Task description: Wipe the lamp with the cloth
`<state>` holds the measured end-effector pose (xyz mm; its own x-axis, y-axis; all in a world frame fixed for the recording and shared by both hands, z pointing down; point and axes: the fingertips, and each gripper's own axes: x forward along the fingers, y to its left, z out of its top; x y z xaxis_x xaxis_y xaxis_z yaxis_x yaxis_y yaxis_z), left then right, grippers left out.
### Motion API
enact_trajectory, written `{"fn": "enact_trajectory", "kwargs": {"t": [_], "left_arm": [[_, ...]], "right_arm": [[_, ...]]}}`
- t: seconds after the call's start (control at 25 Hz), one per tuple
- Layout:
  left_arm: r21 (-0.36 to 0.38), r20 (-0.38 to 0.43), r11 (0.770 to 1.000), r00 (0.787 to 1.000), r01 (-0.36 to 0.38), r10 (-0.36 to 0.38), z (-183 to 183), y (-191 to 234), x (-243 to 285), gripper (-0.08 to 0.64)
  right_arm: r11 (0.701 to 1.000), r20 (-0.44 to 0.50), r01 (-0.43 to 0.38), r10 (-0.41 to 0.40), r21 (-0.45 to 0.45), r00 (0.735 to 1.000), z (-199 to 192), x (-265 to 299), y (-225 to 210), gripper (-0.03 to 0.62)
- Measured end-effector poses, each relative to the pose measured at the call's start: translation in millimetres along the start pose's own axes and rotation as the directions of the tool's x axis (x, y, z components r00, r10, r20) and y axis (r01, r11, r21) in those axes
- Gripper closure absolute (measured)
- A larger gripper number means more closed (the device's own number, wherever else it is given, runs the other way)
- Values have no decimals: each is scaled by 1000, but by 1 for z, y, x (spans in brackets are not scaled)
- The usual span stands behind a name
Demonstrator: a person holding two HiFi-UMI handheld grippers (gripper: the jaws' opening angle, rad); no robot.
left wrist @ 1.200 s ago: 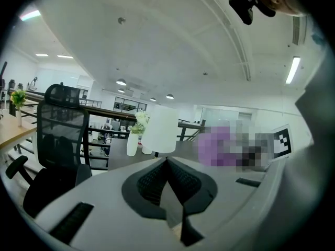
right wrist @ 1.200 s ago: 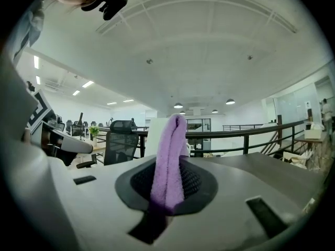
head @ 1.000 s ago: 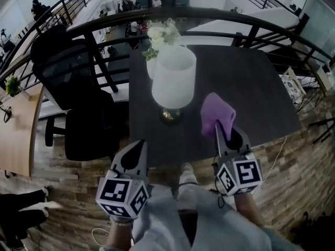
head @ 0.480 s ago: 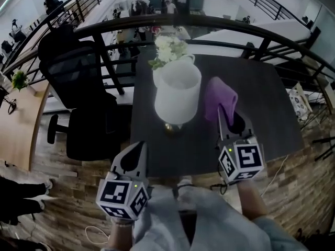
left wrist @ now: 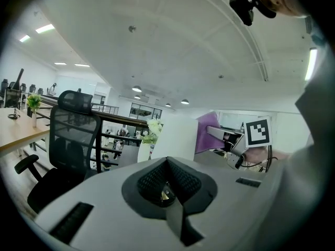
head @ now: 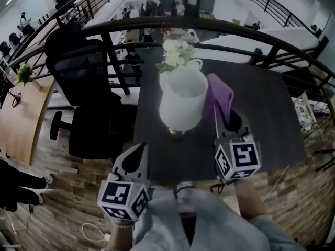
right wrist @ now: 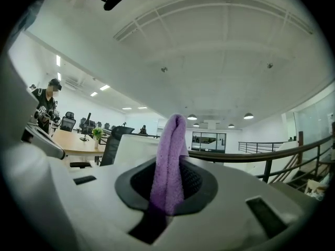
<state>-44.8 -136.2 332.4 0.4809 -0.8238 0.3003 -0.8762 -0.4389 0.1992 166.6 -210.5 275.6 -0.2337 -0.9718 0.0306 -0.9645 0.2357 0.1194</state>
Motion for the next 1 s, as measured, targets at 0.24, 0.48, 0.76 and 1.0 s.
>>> {"fn": "enact_trajectory", "kwargs": {"t": [0.24,0.48,0.76,1.0], "left_arm": [[2,2,1000,1000,0,0,-1,1,2,549],[11,4,1000,1000,3,-3,-1,5,3,549],[-3,6,1000,1000,-7,8,-1,12,-1,551],[-2,5,1000,1000,-11,11,-4,16,-4,549]], "right_arm": [[999,12,-19,19,-39,1000,3,-4,17,541],[997,31,-32,35,-69,999,11,-7,32,541],[991,54,-64,70,-117,996,19,-8,54,541],[980,68,-97,111,-172,992,25,-9,75,541]]}}
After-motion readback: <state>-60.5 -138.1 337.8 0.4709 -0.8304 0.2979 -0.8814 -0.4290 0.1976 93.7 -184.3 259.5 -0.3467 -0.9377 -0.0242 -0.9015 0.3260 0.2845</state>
